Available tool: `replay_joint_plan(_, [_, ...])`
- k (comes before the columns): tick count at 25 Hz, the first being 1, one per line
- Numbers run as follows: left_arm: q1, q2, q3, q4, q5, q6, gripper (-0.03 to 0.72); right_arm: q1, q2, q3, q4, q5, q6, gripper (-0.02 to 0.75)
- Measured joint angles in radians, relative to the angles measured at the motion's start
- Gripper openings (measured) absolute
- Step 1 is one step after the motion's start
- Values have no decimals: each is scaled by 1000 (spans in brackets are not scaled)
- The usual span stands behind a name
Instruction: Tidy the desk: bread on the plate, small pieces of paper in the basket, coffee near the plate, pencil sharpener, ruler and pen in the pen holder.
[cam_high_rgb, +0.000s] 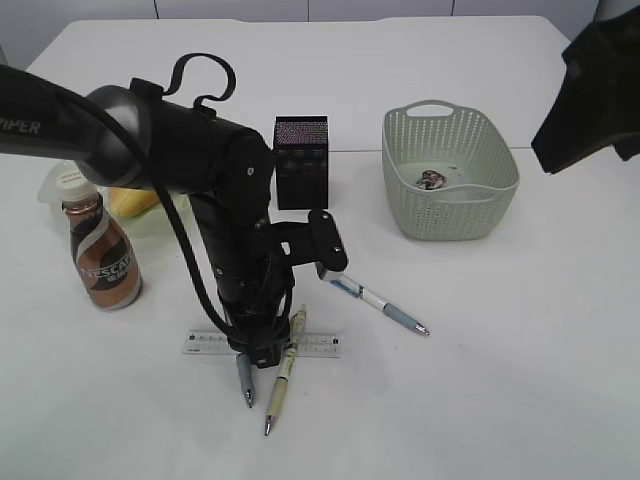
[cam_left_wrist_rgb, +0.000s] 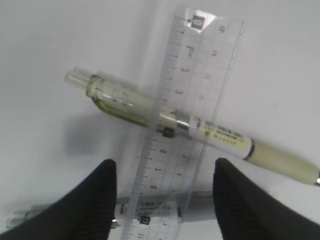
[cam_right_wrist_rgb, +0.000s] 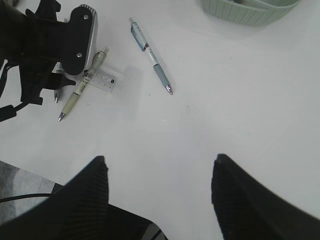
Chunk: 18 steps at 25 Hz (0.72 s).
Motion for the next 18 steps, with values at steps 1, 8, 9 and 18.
replay_joint_plan(1, [0, 0, 0, 0, 0, 0, 448, 0, 0, 0, 0, 0, 0, 476])
replay_joint_plan(8, [0, 6, 0, 0, -4, 0, 448, 0, 0, 0, 0, 0, 0, 476])
replay_joint_plan(9, [0, 8, 0, 0, -4, 0, 447, 0, 0, 0, 0, 0, 0, 476])
replay_joint_plan(18, [0, 30, 0, 0, -4, 0, 447, 0, -4, 0, 0, 0, 0, 476])
